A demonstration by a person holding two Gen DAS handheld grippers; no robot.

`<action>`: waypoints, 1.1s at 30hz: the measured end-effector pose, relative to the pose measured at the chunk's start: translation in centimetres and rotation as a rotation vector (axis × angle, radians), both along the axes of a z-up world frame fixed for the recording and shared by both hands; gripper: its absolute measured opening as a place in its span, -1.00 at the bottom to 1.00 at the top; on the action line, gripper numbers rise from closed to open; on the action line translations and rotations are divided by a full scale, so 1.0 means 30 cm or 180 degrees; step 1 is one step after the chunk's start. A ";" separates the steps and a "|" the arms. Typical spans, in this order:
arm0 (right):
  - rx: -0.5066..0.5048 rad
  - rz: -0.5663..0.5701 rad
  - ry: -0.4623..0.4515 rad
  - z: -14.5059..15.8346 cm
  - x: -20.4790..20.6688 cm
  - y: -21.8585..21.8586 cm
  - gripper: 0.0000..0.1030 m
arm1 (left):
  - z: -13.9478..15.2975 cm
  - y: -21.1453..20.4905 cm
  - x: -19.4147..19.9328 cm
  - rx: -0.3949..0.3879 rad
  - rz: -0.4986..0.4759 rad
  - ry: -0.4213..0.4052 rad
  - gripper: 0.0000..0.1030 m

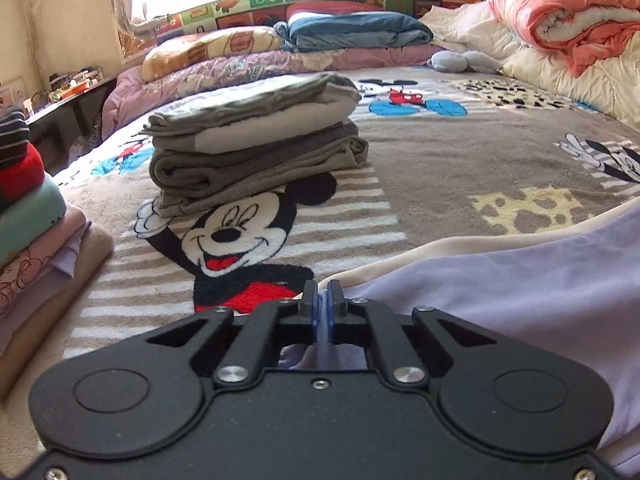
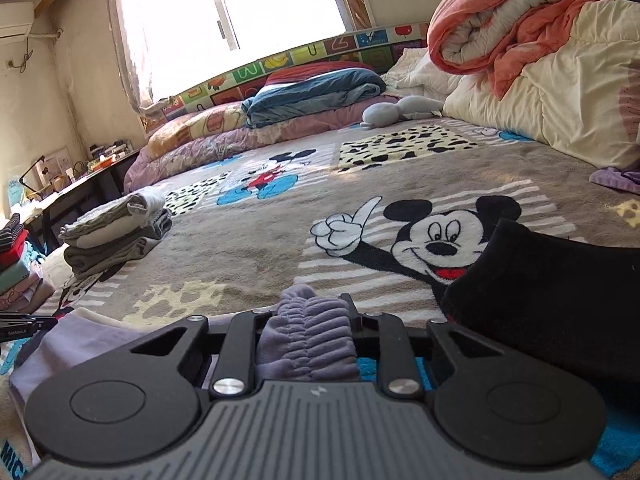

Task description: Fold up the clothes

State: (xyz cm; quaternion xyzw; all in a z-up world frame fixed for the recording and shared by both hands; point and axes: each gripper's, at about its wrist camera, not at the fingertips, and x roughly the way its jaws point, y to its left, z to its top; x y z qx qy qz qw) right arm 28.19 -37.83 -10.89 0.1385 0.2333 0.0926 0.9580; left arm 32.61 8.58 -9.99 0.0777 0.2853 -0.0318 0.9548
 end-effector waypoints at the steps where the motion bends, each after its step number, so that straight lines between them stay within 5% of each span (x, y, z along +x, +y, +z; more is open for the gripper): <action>1: 0.0007 -0.0012 -0.0058 0.009 -0.012 -0.005 -0.55 | 0.013 0.002 -0.019 -0.0022 0.0003 -0.0073 -0.96; 7: 0.0092 -0.0091 -0.0415 0.054 -0.149 -0.023 -0.55 | 0.077 0.001 -0.147 -0.0130 0.0085 -0.0419 -0.96; 17: 0.0407 -0.0156 -0.0708 0.052 -0.456 -0.024 -0.55 | 0.167 -0.016 -0.443 -0.0025 0.0063 -0.0443 -0.96; 24: 0.0349 -0.0004 -0.0567 0.016 -0.621 -0.017 -0.55 | 0.120 -0.030 -0.652 0.0130 -0.0032 -0.0312 -0.96; 33: 0.0052 0.0186 -0.0085 -0.066 -0.770 0.034 -0.40 | 0.016 -0.038 -0.759 0.0539 -0.0185 -0.0022 -0.96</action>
